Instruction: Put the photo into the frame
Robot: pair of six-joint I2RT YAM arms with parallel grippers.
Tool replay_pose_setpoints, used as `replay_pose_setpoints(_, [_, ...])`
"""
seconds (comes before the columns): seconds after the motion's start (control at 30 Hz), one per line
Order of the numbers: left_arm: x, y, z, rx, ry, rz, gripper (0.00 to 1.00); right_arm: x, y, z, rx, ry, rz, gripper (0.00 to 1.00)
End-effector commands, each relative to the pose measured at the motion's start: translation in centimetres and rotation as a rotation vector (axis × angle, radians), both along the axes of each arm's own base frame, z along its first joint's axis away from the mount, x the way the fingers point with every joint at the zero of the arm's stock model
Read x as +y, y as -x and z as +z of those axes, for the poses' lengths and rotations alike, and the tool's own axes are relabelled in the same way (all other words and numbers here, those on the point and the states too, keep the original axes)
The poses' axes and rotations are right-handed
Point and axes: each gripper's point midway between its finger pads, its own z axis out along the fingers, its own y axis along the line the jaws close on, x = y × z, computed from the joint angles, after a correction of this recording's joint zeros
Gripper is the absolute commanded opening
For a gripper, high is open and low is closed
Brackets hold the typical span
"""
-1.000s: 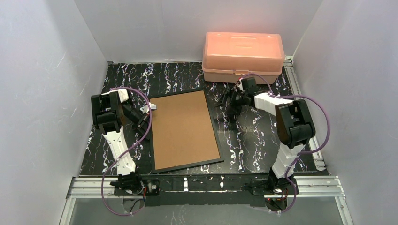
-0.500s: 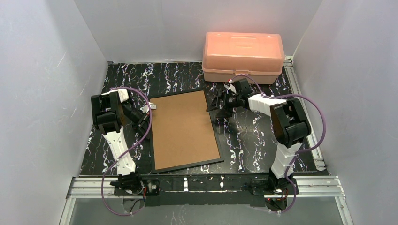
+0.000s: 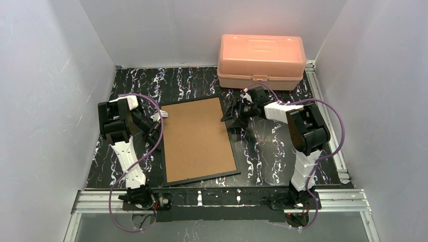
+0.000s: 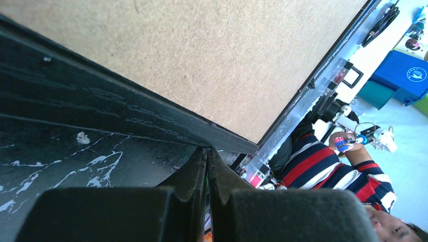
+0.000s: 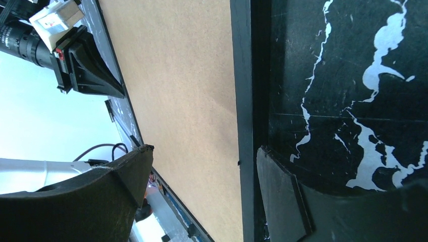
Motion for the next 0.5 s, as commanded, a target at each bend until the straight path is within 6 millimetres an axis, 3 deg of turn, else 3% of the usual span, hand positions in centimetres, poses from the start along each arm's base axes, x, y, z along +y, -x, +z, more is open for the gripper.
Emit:
replay_pose_setpoints(0.0, [0.6, -2.8, -0.7, -0.170, -0.030, -0.025, 0.00, 0.4, -0.9, 2.6, -0.078, -0.011, 0.015, 0.83])
replay_pose_setpoints(0.3, [0.6, -2.8, -0.8, -0.171, -0.030, -0.026, 0.00, 0.4, -0.4, 3.0, -0.073, -0.021, 0.009, 0.82])
replay_pose_setpoints(0.47, [0.7, -2.8, -0.8, -0.173, -0.034, -0.030, 0.00, 0.5, -0.6, 4.4, -0.101, -0.036, 0.005, 0.82])
